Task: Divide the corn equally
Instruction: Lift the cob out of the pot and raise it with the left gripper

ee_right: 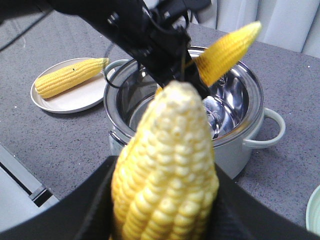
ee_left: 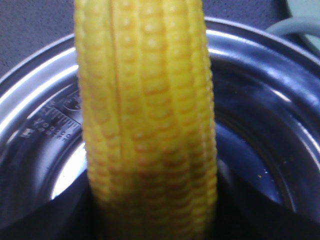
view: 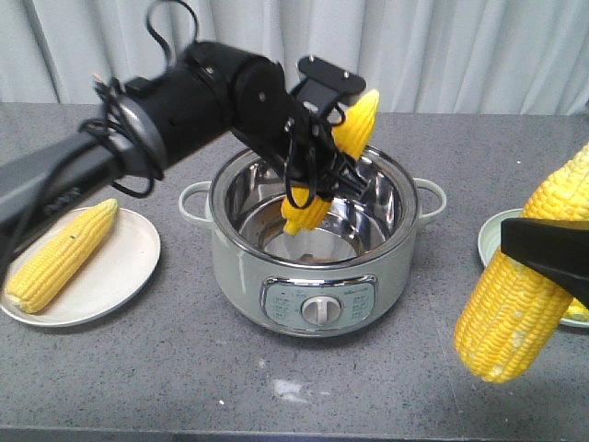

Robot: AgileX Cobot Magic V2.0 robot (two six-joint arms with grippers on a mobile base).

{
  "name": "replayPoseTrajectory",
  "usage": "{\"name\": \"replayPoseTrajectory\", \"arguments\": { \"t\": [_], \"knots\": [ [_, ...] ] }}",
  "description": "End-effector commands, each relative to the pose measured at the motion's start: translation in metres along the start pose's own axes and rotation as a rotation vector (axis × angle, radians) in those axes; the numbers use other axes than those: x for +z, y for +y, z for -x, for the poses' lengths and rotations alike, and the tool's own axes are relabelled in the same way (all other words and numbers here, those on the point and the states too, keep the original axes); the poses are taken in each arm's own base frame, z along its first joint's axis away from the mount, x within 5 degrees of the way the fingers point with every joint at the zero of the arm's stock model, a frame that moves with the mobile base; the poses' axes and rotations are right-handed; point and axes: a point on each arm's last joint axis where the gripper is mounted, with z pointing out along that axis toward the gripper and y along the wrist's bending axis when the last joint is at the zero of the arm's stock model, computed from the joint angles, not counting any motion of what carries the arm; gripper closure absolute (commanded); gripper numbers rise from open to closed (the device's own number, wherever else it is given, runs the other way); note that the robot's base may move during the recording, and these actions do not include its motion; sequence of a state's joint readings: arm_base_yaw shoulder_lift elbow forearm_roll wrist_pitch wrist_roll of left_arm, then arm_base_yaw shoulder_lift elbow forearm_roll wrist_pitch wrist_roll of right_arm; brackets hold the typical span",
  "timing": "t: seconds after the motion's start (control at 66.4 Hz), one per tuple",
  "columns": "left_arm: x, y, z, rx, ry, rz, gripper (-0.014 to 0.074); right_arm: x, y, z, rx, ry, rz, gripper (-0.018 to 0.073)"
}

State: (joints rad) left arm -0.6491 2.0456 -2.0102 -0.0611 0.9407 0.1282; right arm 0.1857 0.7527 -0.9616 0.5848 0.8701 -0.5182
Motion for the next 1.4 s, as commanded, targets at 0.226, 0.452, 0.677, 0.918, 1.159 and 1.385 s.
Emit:
{"name": "replayPoseTrajectory", "arguments": {
  "t": [0.226,0.452,0.677,0.918,1.159,1.385],
  "knots": [
    [-0.133,-0.008,0.023,-0.004,-0.33,-0.017,0.0337,-0.006,0.0,0.012,0.004,-0.088,-0.016,0.0363],
    [-0.171,-0.013,-0.014,-0.011,-0.435,0.0,0.0337,-0.006,0.0,0.012,0.004,-0.088,-0.016,0.0363],
    [-0.205,-0.018,-0.061,-0.02,-0.523,0.015,0.0337,-0.006,0.0,0.012,0.004,-0.088,-0.016,0.0363],
    [-0.233,-0.024,-0.115,-0.02,-0.53,0.015,0.0337,-0.006,0.0,0.012,0.004,-0.088,-0.016,0.0363],
    [-0.25,-0.029,-0.159,-0.018,-0.55,0.018,0.0337,-0.006,0.0,0.012,0.004,-0.088,-0.016,0.0363],
    [-0.256,-0.032,-0.19,-0.018,-0.558,0.019,0.0337,-0.006,0.0,0.012,0.004,-0.088,-0.016,0.0363]
  ]
}}
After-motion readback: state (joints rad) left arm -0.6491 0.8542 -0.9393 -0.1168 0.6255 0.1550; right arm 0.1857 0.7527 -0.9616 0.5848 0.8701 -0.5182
